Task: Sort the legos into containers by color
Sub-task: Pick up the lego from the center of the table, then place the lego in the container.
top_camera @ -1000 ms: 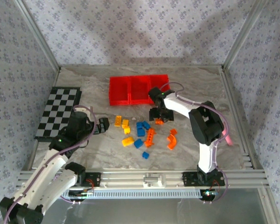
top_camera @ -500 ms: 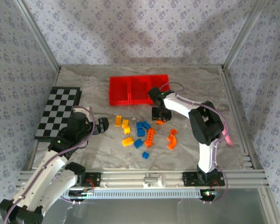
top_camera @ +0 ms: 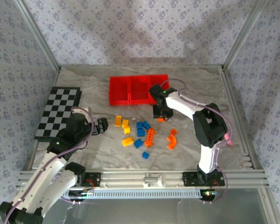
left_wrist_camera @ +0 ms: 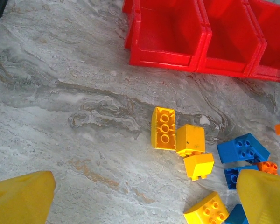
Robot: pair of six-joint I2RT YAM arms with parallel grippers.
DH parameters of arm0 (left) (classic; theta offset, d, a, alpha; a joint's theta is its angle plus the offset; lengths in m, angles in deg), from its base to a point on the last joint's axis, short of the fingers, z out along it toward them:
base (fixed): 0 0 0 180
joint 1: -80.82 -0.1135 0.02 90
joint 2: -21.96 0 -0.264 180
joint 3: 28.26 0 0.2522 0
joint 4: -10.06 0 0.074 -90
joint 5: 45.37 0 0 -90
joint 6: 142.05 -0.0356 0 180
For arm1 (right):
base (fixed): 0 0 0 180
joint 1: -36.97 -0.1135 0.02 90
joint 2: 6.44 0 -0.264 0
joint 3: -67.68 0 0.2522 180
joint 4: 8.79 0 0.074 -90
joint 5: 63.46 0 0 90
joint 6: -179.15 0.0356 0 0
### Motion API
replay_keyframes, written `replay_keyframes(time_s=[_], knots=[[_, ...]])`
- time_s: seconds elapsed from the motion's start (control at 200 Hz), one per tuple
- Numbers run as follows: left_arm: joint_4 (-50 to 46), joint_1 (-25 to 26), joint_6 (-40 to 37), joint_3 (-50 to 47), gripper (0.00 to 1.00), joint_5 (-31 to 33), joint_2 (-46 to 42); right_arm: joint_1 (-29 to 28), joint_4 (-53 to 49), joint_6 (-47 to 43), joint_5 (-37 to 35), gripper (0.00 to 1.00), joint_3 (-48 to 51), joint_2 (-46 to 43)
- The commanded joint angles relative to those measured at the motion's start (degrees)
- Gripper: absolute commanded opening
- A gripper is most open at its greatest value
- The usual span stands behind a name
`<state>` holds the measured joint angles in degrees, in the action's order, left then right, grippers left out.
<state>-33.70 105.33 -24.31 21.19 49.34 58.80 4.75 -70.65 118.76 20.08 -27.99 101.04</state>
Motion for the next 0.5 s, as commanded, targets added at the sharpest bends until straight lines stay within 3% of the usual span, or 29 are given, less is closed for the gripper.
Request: replay_keyframes(time_s=[0.0, 0.215, 0.495], knots=[[-0.7, 0.3, 0.6, -0.1, 1.0, 0.9, -0.7, 1.8, -2.9, -3.9, -2.7, 0.49, -6.3, -4.2], [-1.0, 0.3, 0.9, -0.1, 1.0, 0.7, -0.9, 7.6, -1.7, -9.9, 1.6, 0.48, -18.0, 0.2], [-1.9, 0.2, 1.2, -0.3, 1.0, 1.1, -2.0, 13.6, -2.5, -13.3, 7.7, 0.41, -33.8, 14.5]])
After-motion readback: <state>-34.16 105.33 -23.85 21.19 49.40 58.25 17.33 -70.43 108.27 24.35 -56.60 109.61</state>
